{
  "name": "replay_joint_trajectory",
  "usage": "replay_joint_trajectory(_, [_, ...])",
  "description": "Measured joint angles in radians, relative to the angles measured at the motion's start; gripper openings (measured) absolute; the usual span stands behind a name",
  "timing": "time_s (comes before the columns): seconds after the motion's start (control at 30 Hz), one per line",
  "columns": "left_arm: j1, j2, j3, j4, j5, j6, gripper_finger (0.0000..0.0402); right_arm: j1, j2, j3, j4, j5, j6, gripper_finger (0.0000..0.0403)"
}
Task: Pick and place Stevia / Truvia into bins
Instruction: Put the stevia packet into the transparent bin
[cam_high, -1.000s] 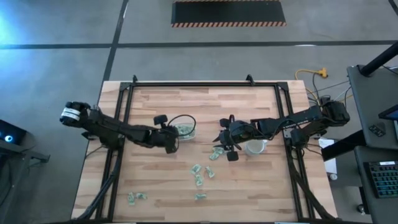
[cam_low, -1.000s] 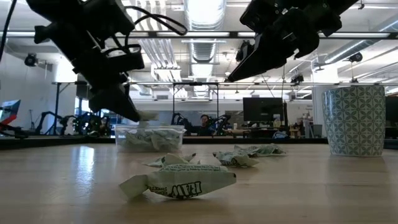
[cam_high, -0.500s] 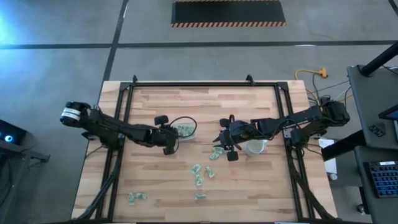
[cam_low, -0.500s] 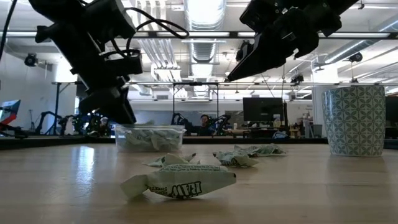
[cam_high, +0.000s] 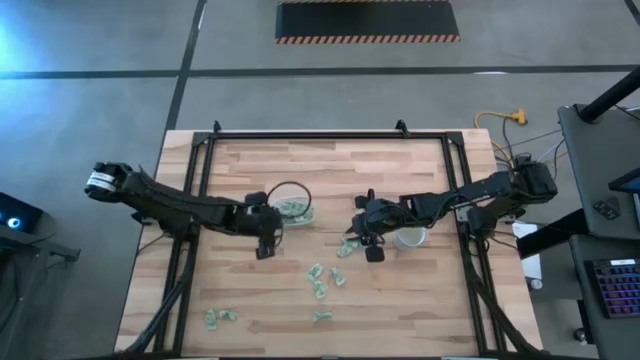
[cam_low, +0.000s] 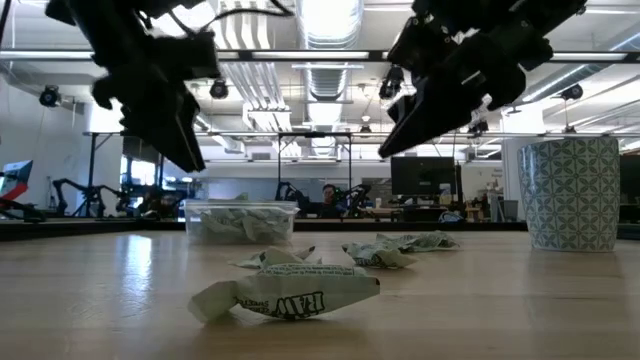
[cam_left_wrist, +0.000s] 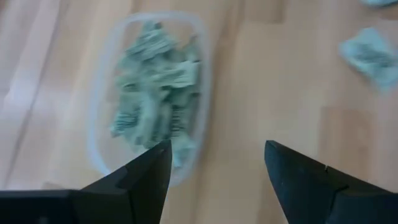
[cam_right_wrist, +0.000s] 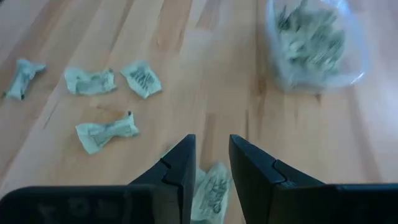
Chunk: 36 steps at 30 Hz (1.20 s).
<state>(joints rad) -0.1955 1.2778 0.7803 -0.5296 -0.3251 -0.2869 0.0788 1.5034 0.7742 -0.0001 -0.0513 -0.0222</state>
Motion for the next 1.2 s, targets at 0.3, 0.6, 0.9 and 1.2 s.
replay_joint_trajectory(0.3, [-0.148,-0.030,0.001,0.067,0.001,-0.049,0.0240,-0.026,0.145,0.001,0.012,-0.001,0.060,0.0118])
replay_joint_trajectory(0.6, [-0.254,-0.030,0.001,0.124,-0.002,-0.066,0.0240,-0.063,0.189,0.005,0.018,-0.001,0.113,0.0153])
replay_joint_trajectory(0.9, [-0.284,-0.030,0.001,0.133,-0.009,-0.074,0.0240,-0.064,0.225,0.005,0.060,-0.011,0.113,0.0166])
replay_joint_trajectory(1.2, [-0.283,-0.029,0.000,0.134,-0.016,-0.075,0.0240,-0.064,0.261,0.005,0.071,-0.013,0.120,0.0157])
